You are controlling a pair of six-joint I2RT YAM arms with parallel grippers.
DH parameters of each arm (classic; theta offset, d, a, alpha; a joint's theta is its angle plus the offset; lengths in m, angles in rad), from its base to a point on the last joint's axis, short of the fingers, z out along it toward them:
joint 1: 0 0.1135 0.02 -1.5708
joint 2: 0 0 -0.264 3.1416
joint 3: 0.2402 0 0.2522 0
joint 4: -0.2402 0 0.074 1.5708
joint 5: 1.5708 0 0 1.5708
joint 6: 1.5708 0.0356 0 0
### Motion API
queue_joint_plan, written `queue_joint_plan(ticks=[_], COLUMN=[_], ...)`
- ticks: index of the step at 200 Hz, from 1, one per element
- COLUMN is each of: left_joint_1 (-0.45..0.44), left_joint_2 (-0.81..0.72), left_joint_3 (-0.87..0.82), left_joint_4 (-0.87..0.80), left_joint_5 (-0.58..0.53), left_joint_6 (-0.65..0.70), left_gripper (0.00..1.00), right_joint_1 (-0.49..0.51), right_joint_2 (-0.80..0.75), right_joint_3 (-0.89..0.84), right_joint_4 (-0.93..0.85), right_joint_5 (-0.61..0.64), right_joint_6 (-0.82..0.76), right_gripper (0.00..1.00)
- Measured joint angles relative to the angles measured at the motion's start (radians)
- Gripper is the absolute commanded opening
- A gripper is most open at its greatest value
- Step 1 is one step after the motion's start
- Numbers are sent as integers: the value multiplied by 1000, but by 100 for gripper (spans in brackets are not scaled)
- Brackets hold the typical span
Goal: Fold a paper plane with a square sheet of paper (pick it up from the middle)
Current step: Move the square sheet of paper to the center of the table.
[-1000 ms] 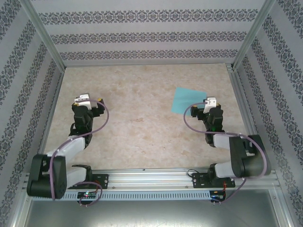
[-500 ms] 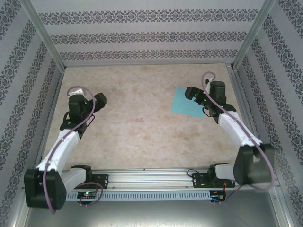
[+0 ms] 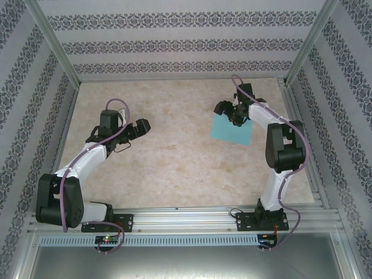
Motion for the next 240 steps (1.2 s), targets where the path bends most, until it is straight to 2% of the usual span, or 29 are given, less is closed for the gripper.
queue_joint_plan(ticks=[28, 73, 116, 154, 193, 240], left_joint_1=[-18, -53, -96, -163, -203, -245], left_joint_2=[0, -14, -46, -77, -109, -109], left_joint_3=[0, -3, -35, -58, -89, -90], left_joint_4=[-16, -31, -31, -39, -38, -39], left_joint_5=[13, 13, 6, -8, -26, -40], left_joint_6=[0, -1, -12, -21, -35, -39], left_gripper=[100, 100, 100, 100, 100, 100], right_joint_1=[2, 25, 104, 257, 397, 387], right_joint_2=[89, 110, -18, -115, -154, -179], right_joint_3=[82, 31, -165, -310, -341, -292], right_joint_4=[-40, -76, 2, 71, 46, -51], right_joint_5=[3, 3, 11, 34, 81, 186], right_joint_6=[0, 3, 3, 4, 3, -9], right_gripper=[83, 81, 81, 81, 80, 81])
